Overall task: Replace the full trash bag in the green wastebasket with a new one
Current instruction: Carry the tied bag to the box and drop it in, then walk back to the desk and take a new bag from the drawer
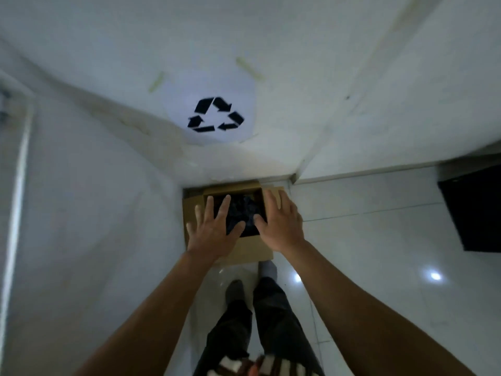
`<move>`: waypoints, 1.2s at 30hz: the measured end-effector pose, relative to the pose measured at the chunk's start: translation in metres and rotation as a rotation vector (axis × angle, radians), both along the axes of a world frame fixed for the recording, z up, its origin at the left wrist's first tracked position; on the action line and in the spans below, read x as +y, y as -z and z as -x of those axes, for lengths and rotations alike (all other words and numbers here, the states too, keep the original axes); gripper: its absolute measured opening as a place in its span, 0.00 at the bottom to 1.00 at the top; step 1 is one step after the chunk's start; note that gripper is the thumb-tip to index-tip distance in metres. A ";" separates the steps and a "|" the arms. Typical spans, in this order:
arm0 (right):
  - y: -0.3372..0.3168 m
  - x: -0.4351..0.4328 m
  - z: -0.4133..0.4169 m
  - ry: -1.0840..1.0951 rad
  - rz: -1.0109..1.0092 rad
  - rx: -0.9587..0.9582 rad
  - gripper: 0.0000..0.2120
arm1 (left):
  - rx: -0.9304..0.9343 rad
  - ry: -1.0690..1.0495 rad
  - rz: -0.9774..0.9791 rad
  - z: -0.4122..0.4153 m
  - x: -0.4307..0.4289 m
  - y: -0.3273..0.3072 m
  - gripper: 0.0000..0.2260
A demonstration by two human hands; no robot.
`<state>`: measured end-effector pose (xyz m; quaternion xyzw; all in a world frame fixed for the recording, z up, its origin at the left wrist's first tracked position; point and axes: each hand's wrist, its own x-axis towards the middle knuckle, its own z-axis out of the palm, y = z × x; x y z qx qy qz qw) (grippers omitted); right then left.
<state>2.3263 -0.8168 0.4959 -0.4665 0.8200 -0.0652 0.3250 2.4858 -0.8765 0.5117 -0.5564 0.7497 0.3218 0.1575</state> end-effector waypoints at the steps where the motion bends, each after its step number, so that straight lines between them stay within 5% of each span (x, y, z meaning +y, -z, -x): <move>1: -0.023 0.007 -0.001 0.037 0.026 0.002 0.34 | 0.033 0.008 0.024 0.004 0.006 -0.020 0.35; 17: -0.215 0.249 0.121 0.698 0.444 0.182 0.33 | 0.423 0.536 0.279 0.165 0.140 -0.202 0.33; 28: -0.280 0.539 0.245 1.042 0.465 0.420 0.32 | 0.544 0.941 0.353 0.365 0.401 -0.261 0.33; 36: -0.291 0.704 0.283 1.252 0.478 0.405 0.32 | 0.567 1.180 0.278 0.462 0.559 -0.264 0.33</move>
